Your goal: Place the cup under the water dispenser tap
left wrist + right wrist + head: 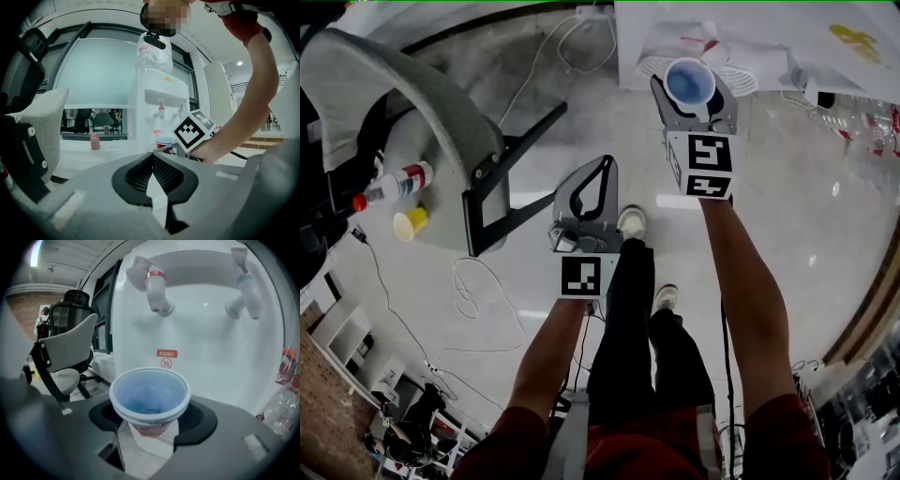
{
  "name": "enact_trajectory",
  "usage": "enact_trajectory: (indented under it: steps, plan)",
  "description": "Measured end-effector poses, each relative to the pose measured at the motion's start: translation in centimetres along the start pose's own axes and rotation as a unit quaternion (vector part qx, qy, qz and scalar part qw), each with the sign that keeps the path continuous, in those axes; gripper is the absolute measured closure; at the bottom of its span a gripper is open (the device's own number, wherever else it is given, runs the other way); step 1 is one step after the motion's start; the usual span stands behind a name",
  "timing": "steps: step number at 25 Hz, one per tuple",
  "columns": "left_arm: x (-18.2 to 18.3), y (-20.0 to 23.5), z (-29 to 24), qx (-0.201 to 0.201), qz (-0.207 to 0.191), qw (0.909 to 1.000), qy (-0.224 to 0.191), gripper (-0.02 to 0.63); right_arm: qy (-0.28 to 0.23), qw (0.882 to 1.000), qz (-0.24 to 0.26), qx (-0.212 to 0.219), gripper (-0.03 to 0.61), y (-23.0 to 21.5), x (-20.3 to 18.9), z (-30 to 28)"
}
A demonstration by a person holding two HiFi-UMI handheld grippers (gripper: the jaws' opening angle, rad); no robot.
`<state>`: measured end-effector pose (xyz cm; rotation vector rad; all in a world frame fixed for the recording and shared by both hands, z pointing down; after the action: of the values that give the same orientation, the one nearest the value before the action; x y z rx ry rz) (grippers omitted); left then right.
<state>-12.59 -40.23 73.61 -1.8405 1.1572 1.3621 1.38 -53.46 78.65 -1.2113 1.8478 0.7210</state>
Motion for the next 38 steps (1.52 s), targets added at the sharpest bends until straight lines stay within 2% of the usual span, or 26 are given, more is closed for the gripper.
enact_trajectory:
  steps: [7, 10, 21, 26, 33, 38]
  plan:
    - [-0.9, -0.5, 0.2, -0.014, 0.000, 0.9999, 0.008, 0.612, 0.007, 1.000, 0.002, -0.013, 0.276, -0.9, -0.4, -1.8]
    - [-1.1, -0.3, 0.4, -0.018, -0.017, 0.9996, 0.014, 0.614, 0.016, 1.000, 0.003, -0.011, 0.276, -0.9, -0.8, -2.1]
    - [-1.2, -0.2, 0.3, -0.004, 0.006, 0.9999, 0.014, 0.613, 0.020, 1.000, 0.013, 0.000, 0.264, -0.6, -1.1, -2.7]
    - [-0.6, -0.7, 0.4, -0.012, 0.004, 0.9998, 0.013, 0.612, 0.040, 0.999, 0.011, 0.010, 0.197, -0.3, -1.2, -2.5]
    - [1.2, -1.4, 2.2, -0.004, 0.011, 0.9999, 0.008, 0.612, 0.069, 0.998, -0.014, 0.007, 0.176, -0.3, -3.1, 0.7]
    - [4.1, -2.4, 4.6, 0.010, 0.007, 0.9999, -0.010, 0.614, 0.069, 0.997, -0.027, 0.011, 0.176, 0.8, -3.6, 5.8]
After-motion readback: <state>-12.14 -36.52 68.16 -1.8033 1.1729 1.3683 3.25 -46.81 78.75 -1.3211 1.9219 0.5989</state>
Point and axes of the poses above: the fingertips, and each gripper's own axes: z backward along the fingers, y to its left, x out of its top, the point moved 4 cm from there along z, backward along the fingers, and after that the axes turned 4 degrees about y, right-handed, at the moved point
